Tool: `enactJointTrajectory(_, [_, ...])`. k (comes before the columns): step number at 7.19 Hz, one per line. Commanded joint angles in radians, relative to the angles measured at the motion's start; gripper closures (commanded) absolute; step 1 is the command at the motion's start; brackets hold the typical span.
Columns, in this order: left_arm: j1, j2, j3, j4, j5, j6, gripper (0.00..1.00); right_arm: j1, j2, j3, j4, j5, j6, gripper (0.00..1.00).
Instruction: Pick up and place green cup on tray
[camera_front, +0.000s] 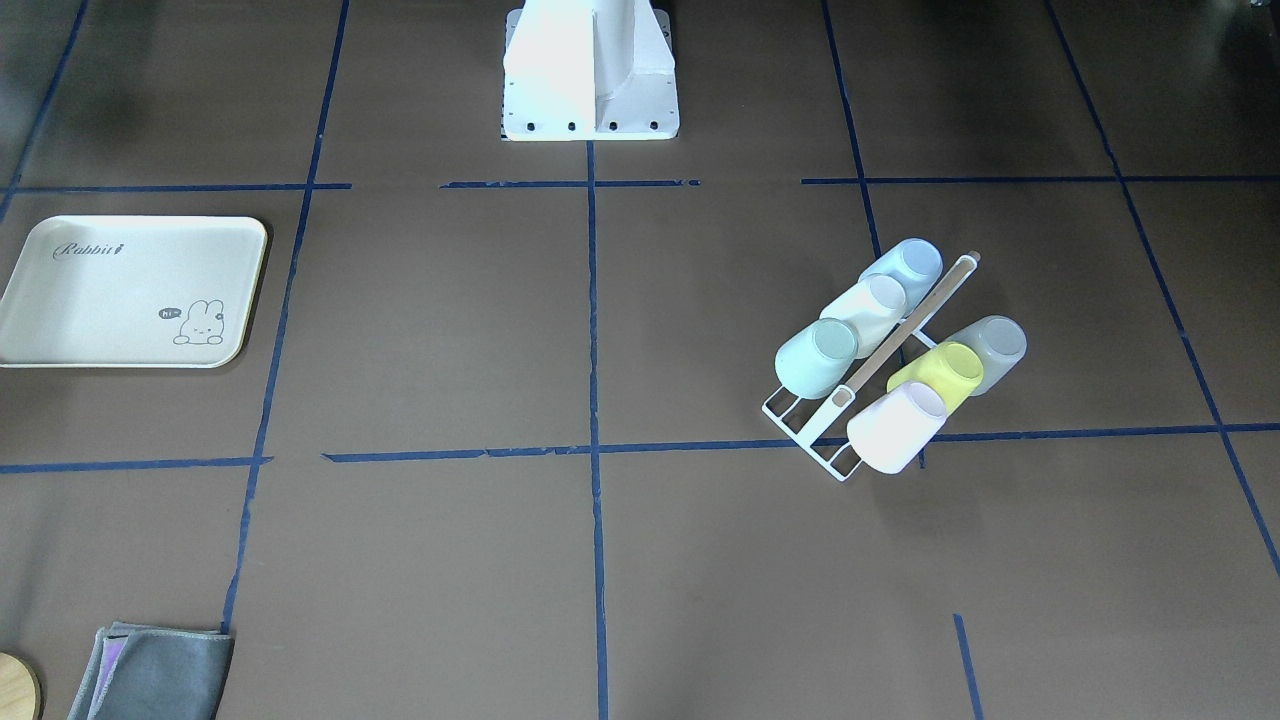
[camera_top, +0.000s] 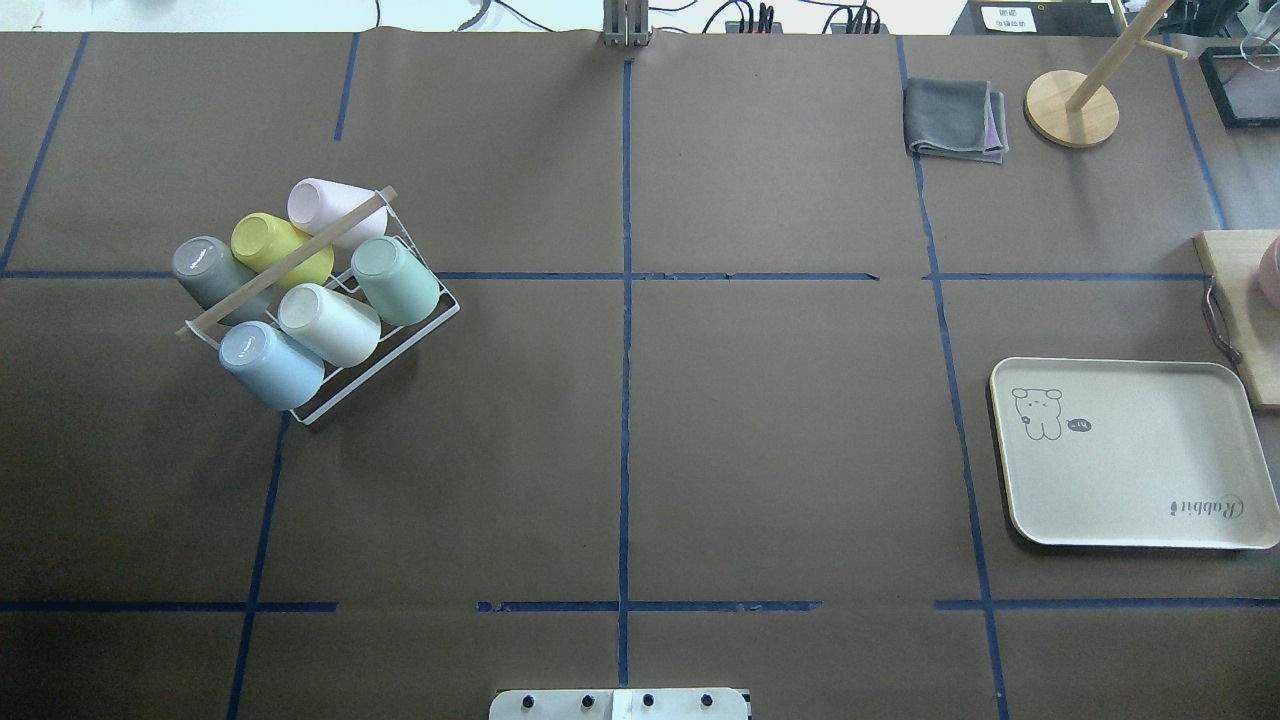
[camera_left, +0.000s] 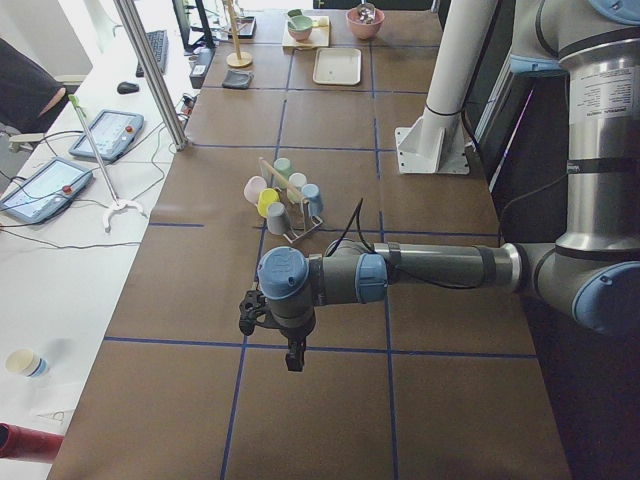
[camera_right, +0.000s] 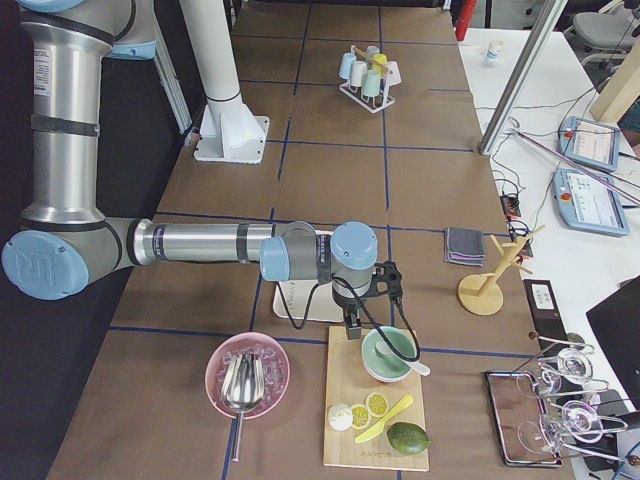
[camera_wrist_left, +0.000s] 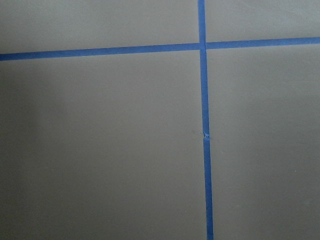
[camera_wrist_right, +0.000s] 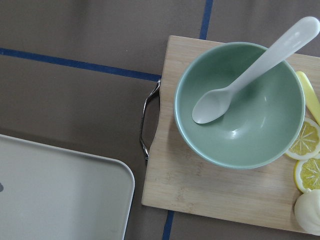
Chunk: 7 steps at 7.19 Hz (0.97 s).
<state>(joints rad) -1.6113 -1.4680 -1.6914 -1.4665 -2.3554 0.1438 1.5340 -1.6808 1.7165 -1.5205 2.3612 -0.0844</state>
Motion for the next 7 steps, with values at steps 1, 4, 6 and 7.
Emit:
enactJointTrajectory(1, [0.01, 0.0, 0.001, 0.0, 0.001, 0.002, 0.0, 0.0, -0.002, 0.002, 0.002, 0.006, 0.0, 0.0])
enactJointTrajectory(4, [0.013, 0.008, -0.017, -0.002, 0.001, 0.002, 0.0, -0.005, 0.012, 0.003, -0.048, 0.004, 0.0, 0.0])
enactJointTrajectory(6, [0.021, 0.011, -0.021, -0.008, -0.013, 0.003, 0.0, -0.014, 0.018, 0.012, -0.084, 0.004, 0.0, 0.0])
enactJointTrajectory(7, [0.024, 0.009, -0.021, -0.009, -0.012, 0.002, 0.0, -0.02, 0.01, 0.044, -0.11, 0.0, 0.0, 0.0])
